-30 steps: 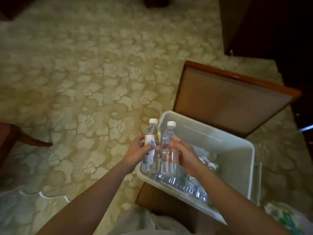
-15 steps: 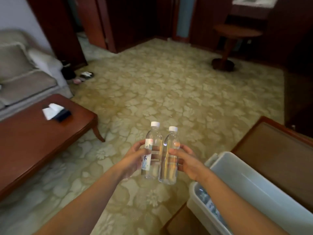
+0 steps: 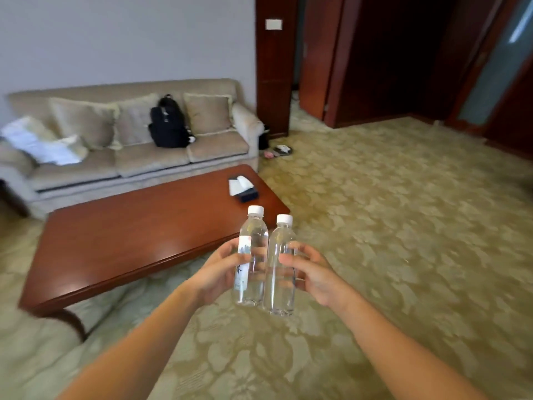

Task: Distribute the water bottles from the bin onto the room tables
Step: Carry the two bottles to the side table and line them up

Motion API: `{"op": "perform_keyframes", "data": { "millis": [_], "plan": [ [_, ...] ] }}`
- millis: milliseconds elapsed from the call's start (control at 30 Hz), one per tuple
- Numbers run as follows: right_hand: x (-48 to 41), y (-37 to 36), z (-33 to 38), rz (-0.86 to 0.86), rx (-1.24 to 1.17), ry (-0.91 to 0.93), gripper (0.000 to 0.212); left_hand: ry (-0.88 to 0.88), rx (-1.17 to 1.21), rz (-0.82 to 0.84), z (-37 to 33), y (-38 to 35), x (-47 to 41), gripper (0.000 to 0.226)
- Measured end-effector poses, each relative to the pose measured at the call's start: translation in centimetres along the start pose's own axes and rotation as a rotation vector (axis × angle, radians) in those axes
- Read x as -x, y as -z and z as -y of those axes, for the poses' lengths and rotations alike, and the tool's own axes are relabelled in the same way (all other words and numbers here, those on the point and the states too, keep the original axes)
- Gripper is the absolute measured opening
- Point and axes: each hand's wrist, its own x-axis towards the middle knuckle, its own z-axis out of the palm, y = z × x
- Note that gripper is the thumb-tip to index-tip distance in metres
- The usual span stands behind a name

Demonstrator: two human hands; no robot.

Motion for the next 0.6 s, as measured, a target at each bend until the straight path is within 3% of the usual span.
{"op": "perform_keyframes", "data": {
  "millis": [167,300,600],
  "plan": [
    [-4.7,-5.4,1.0,0.141,0.098,-0.039,0.056,-0.071,0.073,-0.146,-1.9,5.5,2.0,0.065],
    [-8.7,-8.6,1.9,0.234,0.132,-0.060,0.073,-0.122,0.099,-0.221,-3.1,8.7,2.2,0.060],
    [-20.5,-15.5,6.1,0.539,0.235,-0.067,0.078,-0.280,0.145,-0.511,-7.4,14.2,-0.5,0.058]
  ]
}}
